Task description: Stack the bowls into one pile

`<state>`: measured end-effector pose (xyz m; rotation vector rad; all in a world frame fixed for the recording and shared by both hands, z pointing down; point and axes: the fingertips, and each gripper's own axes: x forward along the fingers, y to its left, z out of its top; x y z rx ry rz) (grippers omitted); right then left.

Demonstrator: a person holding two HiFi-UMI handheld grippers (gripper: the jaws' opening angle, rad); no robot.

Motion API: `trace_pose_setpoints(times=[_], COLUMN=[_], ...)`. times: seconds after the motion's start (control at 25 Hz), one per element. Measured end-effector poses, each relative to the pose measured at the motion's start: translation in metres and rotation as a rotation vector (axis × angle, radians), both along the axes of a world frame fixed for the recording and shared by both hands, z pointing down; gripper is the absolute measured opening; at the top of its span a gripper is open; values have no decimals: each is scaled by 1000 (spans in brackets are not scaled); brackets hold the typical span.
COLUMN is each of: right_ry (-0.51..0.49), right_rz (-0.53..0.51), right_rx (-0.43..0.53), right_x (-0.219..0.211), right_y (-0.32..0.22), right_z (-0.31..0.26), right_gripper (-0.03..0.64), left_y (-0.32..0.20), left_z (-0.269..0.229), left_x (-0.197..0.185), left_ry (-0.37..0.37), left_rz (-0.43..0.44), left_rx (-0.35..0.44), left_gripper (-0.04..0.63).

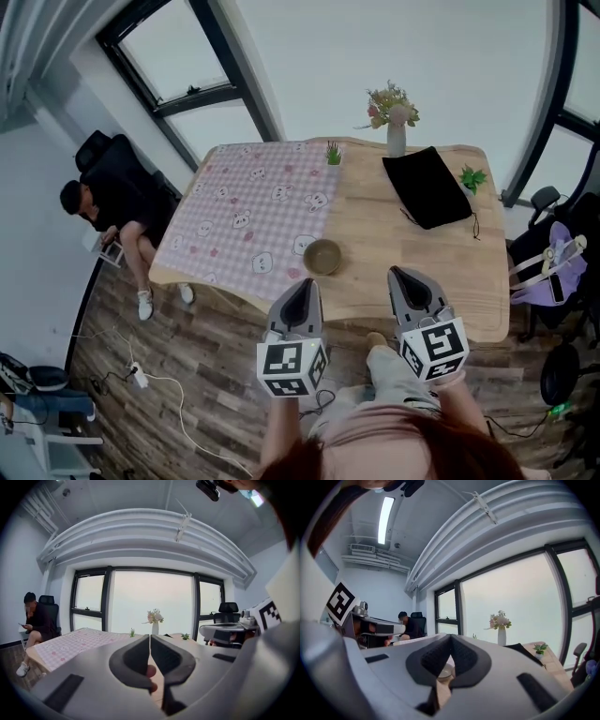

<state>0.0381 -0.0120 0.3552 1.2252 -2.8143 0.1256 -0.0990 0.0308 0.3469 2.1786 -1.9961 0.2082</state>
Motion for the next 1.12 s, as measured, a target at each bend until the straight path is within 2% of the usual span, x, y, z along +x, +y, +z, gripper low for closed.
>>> trace_pose_setpoints(times=[0.28,0.44,0.68,1.12], right_ry=[1,11,23,29], right_rz=[24,21,34,17], right_rx=[5,24,47,76], right_x=[10,9,15,6], right_y=[17,30,42,41], right_z=[-3,-8,-12,-18], right_gripper=[0,0,0,0], left_y=[14,24,34,42], left_z=[-11,-12,-19,-27], left_x=[11,12,12,18], left_ry=[-6,-44,-53,-54], left_rz=[35,76,111,126], left_rx=[30,19,21,55], left_gripper=[12,12,12,12])
